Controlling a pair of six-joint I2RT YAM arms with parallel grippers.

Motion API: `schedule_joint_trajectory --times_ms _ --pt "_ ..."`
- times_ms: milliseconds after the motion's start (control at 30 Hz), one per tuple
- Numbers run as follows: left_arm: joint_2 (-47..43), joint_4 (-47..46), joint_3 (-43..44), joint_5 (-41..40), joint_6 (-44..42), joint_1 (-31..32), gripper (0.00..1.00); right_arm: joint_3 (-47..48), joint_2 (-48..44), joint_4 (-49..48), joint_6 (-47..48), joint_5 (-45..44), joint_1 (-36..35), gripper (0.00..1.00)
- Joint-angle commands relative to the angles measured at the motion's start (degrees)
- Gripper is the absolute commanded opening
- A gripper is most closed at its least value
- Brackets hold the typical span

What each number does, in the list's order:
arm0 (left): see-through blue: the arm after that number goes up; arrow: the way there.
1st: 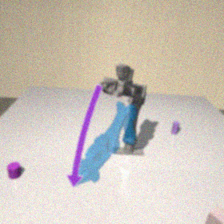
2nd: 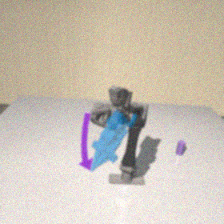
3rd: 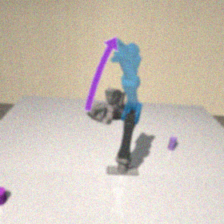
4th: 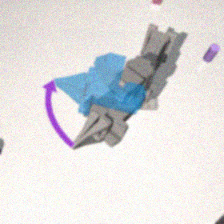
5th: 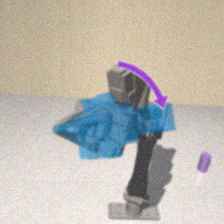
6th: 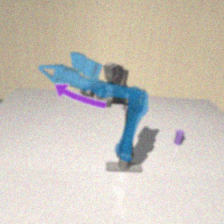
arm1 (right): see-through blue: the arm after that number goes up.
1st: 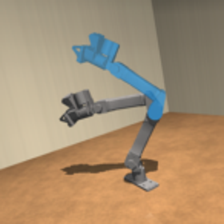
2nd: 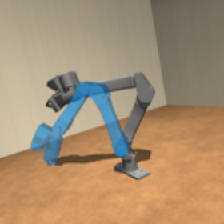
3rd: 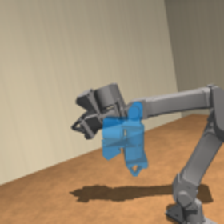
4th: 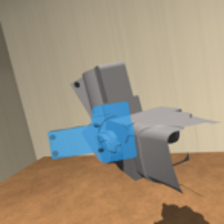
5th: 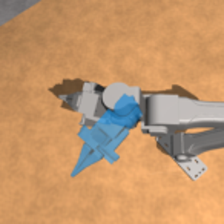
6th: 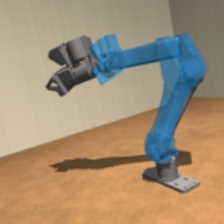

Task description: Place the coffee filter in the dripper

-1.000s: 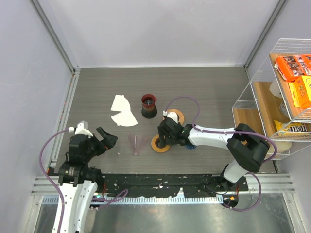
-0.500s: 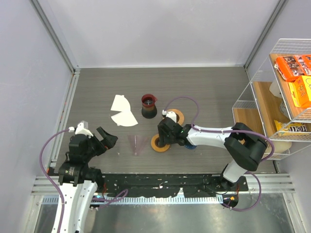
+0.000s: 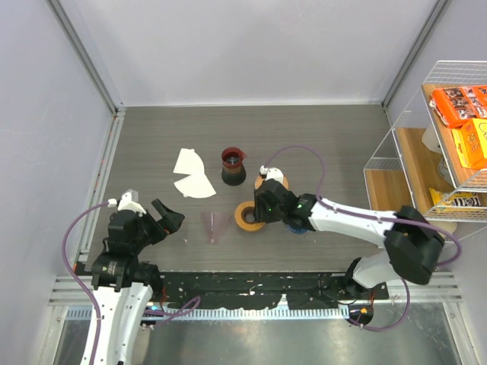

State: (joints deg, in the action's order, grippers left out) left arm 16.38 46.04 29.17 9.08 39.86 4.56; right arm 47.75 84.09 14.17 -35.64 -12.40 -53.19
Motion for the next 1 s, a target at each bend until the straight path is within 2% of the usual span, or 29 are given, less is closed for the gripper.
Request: schedule_joint_trajectory --times_ms 0,167,267,367,467,533,600,700,833,967 --pt "-0.5 0.0 2.1 1.4 -1.4 0.2 0.99 0.8 -11.9 2.2 2.8 -3.3 -0.2 0.31" --pt "-0.4 -2.0 2.1 3.7 -0.7 0.2 0.99 2.3 -20.5 7.0 5.0 -5.4 0.5 0.31" --pt "0.5 -4.2 3.3 8.6 -0.6 0.2 0.99 3.8 -24.8 7.7 7.4 -4.6 0.6 0.31" --pt "1.1 -10.3 3.4 17.9 0.8 0.2 0.99 4.5 -26.7 7.8 12.9 -2.5 0.6 0.29" --pt "2.1 -21.0 2.3 29.3 5.5 0.4 0.99 4.3 -28.0 7.1 18.0 1.0 0.6 0.28" --pt "3.0 -27.2 1.9 32.4 8.2 1.5 0.99 4.0 -28.7 6.0 20.8 2.1 0.6 0.28" --pt "4.5 -28.8 2.8 31.0 9.0 4.5 0.99 3.8 -29.2 5.0 21.5 2.6 0.6 0.28" --pt "8.2 -29.4 5.3 24.5 8.9 12.4 0.99 5.9 -28.0 5.5 20.1 0.5 0.5 0.28" --pt "16.8 -30.4 10.2 15.0 7.8 23.7 0.99 13.1 -22.8 14.6 16.0 -2.0 0.5 0.27" --pt "25.7 -30.3 16.2 9.9 6.3 30.1 0.9 16.5 -19.9 19.6 13.2 -1.5 0.5 0.27"
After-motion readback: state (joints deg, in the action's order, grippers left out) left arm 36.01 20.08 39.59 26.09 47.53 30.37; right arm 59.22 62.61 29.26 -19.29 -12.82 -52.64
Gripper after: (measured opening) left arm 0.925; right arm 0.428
